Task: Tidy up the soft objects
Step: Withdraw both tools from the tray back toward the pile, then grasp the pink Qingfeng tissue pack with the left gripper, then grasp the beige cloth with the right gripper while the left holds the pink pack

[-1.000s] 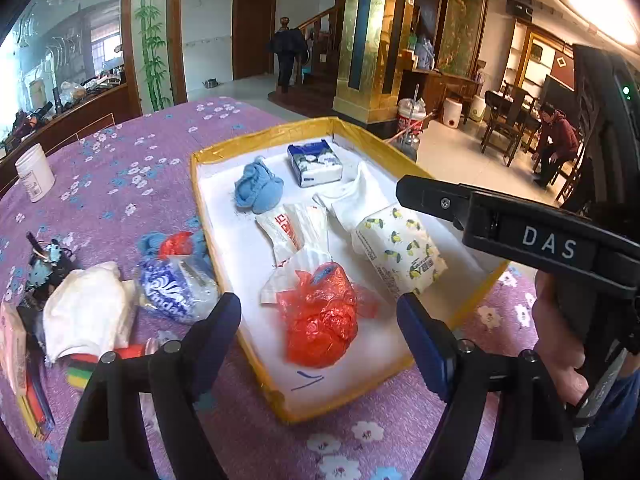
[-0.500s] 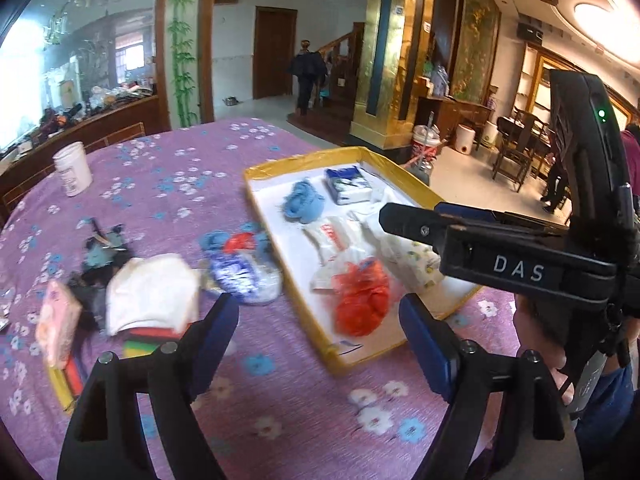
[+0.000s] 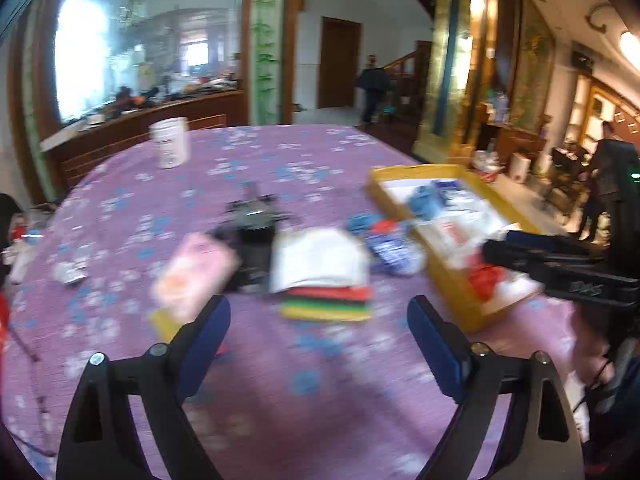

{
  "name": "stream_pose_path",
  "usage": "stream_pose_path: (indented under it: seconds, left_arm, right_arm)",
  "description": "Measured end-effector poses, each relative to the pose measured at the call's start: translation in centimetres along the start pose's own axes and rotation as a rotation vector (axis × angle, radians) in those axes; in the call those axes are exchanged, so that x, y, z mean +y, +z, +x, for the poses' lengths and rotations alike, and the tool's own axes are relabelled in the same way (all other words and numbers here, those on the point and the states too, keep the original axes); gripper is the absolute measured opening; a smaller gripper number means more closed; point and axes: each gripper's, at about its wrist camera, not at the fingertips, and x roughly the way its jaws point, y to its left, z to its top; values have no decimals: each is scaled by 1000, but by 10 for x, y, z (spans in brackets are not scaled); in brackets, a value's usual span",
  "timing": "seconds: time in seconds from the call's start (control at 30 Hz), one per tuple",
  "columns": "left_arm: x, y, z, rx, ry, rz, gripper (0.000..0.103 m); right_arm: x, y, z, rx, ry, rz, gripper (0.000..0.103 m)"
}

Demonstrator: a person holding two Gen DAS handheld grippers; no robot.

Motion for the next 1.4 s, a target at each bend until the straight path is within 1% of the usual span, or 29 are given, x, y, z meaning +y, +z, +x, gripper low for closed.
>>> stream_pose_path:
  seconds: [0.03, 0.17, 0.3, 0.33, 0.4, 0.5, 0.67, 0.7, 0.73, 0.77, 0.8, 0.83, 0.87, 0.9, 1.0, 1.07, 1.1, 1.13, 1.23, 1.27, 1.33, 1.4]
  left_arm:
    - [13, -4, -1, 2, 43, 3, 92]
    - [48, -7, 7, 44, 120, 7, 95]
    - [76, 3, 29, 91, 146, 47, 96]
    - [81, 5, 35, 103, 145, 60, 96]
    - [92, 11, 53, 129, 120, 99, 96]
    - [104, 17, 76, 174, 60, 132, 96]
    - [104, 22, 101, 210, -4, 193, 96]
    - [102, 22, 105, 213, 4, 205, 96]
    - [101, 22, 112, 218, 35, 209, 95]
    - [100, 20, 117, 233, 36, 205, 78]
    - [99, 19, 119, 245, 30, 196, 56]
    - [99, 18, 123, 267, 41, 177, 53]
    - [100, 17, 124, 269, 67, 164, 52]
    - [98, 15, 120, 254, 86, 159, 51]
    - [93, 11, 100, 225, 98, 123, 50]
    - [92, 8, 80, 197, 96, 66, 50]
    - [91, 3, 67, 189, 109, 33, 50]
    - [90, 0, 59, 178, 120, 21, 50]
    - [78, -21, 33, 158, 126, -22, 51]
    - [73, -29, 27, 149, 115, -35, 51]
    - [65, -44, 21, 153, 49, -71, 51]
    - [58, -52, 20, 145, 40, -81, 51]
  right_arm:
    - [4, -2, 1, 3, 6, -14, 75]
    - [17, -8, 6, 16, 34, -55, 75]
    - [22, -13, 8, 29, 46, -70, 75]
    - [22, -14, 8, 30, 46, -73, 75]
    - [22, -16, 8, 31, 49, -74, 75]
    - [20, -15, 7, 34, 44, -70, 75]
    - [19, -16, 9, 41, 45, -62, 75]
    - [19, -15, 10, 45, 48, -59, 75]
    - [19, -15, 11, 49, 50, -56, 75]
    - [19, -15, 12, 53, 54, -52, 75]
    - [18, -15, 13, 56, 57, -50, 75]
    - [18, -15, 14, 60, 62, -48, 75]
    - [18, -14, 15, 64, 65, -47, 75]
    - [19, -13, 16, 67, 67, -46, 75]
    - [21, -10, 21, 79, 70, -52, 75]
    - [25, -5, 27, 92, 80, -56, 75]
    - [27, -2, 30, 98, 89, -60, 75]
    - [30, 2, 34, 107, 96, -68, 75]
    - [44, 16, 53, 132, 100, -101, 75]
    - [50, 22, 64, 143, 90, -122, 75]
    - [60, 33, 83, 154, 68, -156, 75]
    - [67, 43, 107, 175, 45, -179, 75]
